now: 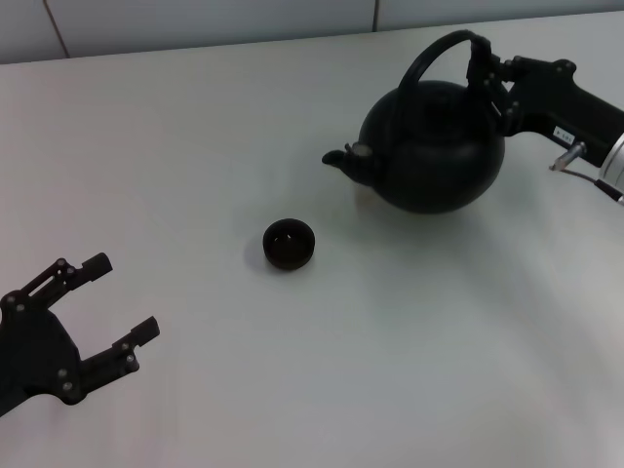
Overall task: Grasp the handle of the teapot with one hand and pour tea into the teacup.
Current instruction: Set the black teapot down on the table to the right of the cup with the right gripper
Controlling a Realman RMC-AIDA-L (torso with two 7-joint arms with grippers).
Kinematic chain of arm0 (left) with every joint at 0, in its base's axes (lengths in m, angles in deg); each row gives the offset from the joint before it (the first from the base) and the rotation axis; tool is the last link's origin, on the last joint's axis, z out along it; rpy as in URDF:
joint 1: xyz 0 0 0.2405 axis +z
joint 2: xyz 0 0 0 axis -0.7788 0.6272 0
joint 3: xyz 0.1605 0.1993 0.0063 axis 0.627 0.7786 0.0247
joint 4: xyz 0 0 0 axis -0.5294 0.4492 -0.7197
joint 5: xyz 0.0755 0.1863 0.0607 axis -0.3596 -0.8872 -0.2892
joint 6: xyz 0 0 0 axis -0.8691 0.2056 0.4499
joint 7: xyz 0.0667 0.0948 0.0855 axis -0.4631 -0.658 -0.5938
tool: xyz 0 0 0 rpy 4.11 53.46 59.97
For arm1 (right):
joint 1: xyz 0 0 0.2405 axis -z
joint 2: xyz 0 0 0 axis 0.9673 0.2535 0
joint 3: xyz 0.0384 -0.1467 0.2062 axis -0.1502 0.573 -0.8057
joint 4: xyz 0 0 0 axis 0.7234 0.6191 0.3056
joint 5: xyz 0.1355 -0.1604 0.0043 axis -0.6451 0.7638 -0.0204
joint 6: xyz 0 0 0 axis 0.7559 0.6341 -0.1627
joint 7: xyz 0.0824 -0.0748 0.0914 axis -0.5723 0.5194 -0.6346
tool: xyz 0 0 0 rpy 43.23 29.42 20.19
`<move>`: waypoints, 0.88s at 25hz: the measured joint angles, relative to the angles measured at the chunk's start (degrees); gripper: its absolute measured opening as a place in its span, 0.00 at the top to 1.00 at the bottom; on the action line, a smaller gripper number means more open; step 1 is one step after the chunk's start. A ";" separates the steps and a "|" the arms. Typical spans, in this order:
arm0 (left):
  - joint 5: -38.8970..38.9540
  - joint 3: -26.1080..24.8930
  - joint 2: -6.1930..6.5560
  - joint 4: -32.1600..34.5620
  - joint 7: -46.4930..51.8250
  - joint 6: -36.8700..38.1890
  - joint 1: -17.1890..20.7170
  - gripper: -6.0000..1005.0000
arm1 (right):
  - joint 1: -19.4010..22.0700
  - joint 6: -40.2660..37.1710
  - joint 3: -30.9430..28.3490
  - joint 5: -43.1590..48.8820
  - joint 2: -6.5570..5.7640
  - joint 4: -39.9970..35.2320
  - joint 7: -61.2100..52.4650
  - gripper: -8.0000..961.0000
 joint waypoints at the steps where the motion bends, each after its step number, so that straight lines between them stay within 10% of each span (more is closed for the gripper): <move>1: 0.00 0.01 0.00 0.00 0.00 0.00 0.00 0.16 | 0.09 -0.05 -0.04 -0.01 0.03 0.44 0.42 0.90; 22: 0.00 0.11 -0.08 0.00 -0.08 0.00 0.00 0.17 | 0.28 0.53 -5.44 -0.34 0.08 9.60 12.73 0.89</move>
